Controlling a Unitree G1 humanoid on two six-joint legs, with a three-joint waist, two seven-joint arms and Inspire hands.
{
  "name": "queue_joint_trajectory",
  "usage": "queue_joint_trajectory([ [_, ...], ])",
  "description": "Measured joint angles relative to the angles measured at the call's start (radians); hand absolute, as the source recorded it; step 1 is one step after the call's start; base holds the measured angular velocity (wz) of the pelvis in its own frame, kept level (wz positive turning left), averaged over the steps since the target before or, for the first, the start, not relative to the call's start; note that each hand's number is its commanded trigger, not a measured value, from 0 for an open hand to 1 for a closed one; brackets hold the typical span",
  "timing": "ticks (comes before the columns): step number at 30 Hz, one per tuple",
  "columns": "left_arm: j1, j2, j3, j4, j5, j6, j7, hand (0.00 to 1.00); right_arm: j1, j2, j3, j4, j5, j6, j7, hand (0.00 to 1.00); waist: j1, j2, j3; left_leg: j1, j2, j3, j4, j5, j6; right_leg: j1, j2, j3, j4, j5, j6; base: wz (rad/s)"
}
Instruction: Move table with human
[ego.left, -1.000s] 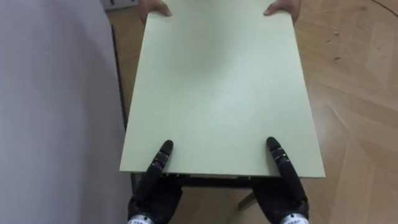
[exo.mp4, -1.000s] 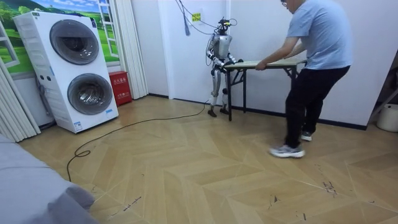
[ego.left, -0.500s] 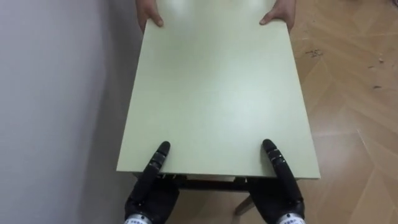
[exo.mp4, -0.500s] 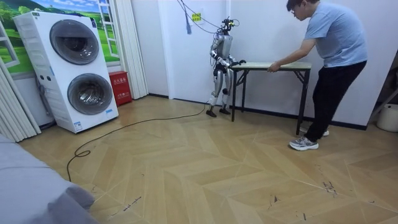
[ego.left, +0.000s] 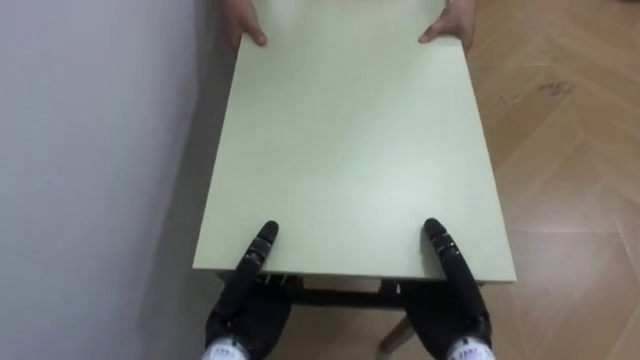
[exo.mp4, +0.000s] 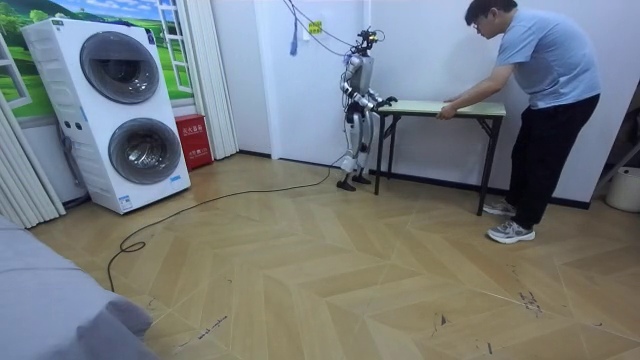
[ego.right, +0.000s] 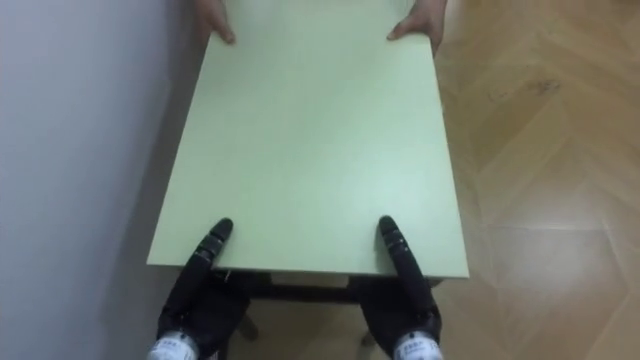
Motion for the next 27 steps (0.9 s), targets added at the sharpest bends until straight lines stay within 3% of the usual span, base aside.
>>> queue_joint_trajectory([
  [3,-0.015,0.004,-0.002,0.002,0.012,0.002,0.005,1.0,0.003,0.001,0.005,0.0,0.023,-0.01,0.0,1.0,-0.032,-0.002,0.0011,-0.001,0.031,0.15,-0.022,0.0,0.006,0.017,0.001,-0.042,-0.004,0.001,-0.002,0.4],
  [4,-0.023,0.005,-0.003,0.006,0.014,0.001,0.007,1.0,0.004,0.002,0.004,0.0,0.025,-0.016,0.0,1.0,-0.031,-0.004,0.0009,0.001,0.035,0.166,-0.028,-0.001,0.017,0.017,0.002,-0.037,-0.005,0.001,-0.001,0.32],
  [14,-0.026,0.02,-0.007,0.029,0.013,0.001,0.007,1.0,0.015,0.025,0.022,0.022,0.024,-0.029,0.0,1.0,-0.019,-0.022,0.005,0.056,0.029,0.166,-0.064,-0.005,0.026,0.083,0.021,-0.013,-0.08,0.022,0.011,-0.01],
  [27,-0.022,0.019,-0.012,0.044,0.013,0.002,0.007,1.0,0.015,0.013,0.024,0.033,0.017,-0.036,0.0,1.0,-0.013,-0.024,0.0044,0.078,0.03,0.17,-0.079,-0.005,0.026,0.107,0.024,-0.01,-0.099,0.032,0.011,0.0],
])
